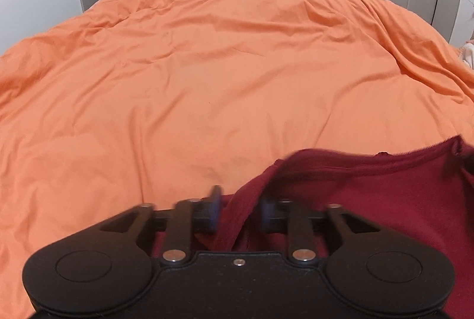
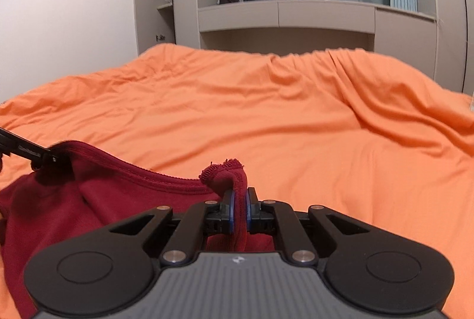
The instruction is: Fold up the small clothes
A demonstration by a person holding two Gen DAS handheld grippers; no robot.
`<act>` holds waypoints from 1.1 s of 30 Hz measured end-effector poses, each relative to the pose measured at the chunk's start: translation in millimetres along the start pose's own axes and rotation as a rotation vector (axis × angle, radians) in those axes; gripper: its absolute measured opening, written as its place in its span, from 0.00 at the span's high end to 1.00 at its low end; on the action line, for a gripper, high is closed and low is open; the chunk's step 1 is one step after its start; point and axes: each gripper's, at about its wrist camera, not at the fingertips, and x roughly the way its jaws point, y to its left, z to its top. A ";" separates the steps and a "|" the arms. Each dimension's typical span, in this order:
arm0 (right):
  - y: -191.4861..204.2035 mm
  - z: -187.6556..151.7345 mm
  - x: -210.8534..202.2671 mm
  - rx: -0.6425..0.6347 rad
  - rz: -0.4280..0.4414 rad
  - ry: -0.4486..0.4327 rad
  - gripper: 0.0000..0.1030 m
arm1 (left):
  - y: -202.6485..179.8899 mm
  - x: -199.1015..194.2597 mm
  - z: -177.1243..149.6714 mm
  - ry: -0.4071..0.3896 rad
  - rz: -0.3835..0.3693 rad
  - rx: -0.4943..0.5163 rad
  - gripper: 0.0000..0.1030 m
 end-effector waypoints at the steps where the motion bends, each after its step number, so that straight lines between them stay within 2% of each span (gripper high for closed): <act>1: -0.5 -1.7 1.8 0.001 -0.008 0.010 0.91 | 0.6 -1.4 0.4 -0.006 -0.007 0.000 0.45; 2: 0.2 -2.3 2.6 0.001 -0.017 0.016 0.91 | 1.7 -3.7 0.5 -0.014 -0.020 0.000 0.24; 3: 1.1 -2.9 2.1 0.001 -0.025 0.020 0.90 | 2.5 -8.0 -0.4 -0.031 -0.030 -0.004 0.10; 4: 0.1 -3.7 2.2 0.004 -0.039 0.022 0.90 | 3.9 -13.3 -1.3 -0.056 -0.036 -0.011 0.07; 7: -5.0 -3.4 2.0 0.022 -0.072 0.034 0.78 | 9.7 -28.3 -4.3 -0.100 -0.055 -0.005 0.02; 12: -5.7 -6.0 -21.4 0.025 -0.077 0.030 0.28 | 27.6 -41.0 -17.5 -0.065 -0.043 -0.008 0.01; 13: -4.0 -6.8 -29.5 0.019 -0.066 0.031 0.25 | 32.5 -44.2 -22.7 -0.056 -0.049 -0.012 0.01; 15: -0.7 -9.5 -47.2 0.017 -0.047 0.033 0.11 | 41.5 -52.5 -36.6 -0.048 -0.068 -0.016 0.01; 18: 4.2 -18.7 -77.0 0.051 0.010 0.061 0.03 | 49.2 -64.8 -58.0 -0.033 -0.090 -0.006 0.01; 23: 12.2 -40.5 -117.6 0.143 0.048 0.111 0.02 | 48.5 -79.0 -91.7 -0.008 -0.172 0.038 0.01; 25: 18.0 -49.3 -127.8 0.162 0.029 0.119 0.09 | 45.1 -77.6 -100.4 0.011 -0.176 0.059 0.03; 30: 25.1 -65.4 -131.0 0.222 0.036 0.153 0.38 | 43.9 -74.4 -106.7 0.020 -0.181 0.060 0.23; 33: 26.8 -70.0 -124.3 0.249 0.043 0.170 0.52 | 41.0 -70.1 -104.9 0.039 -0.219 0.065 0.32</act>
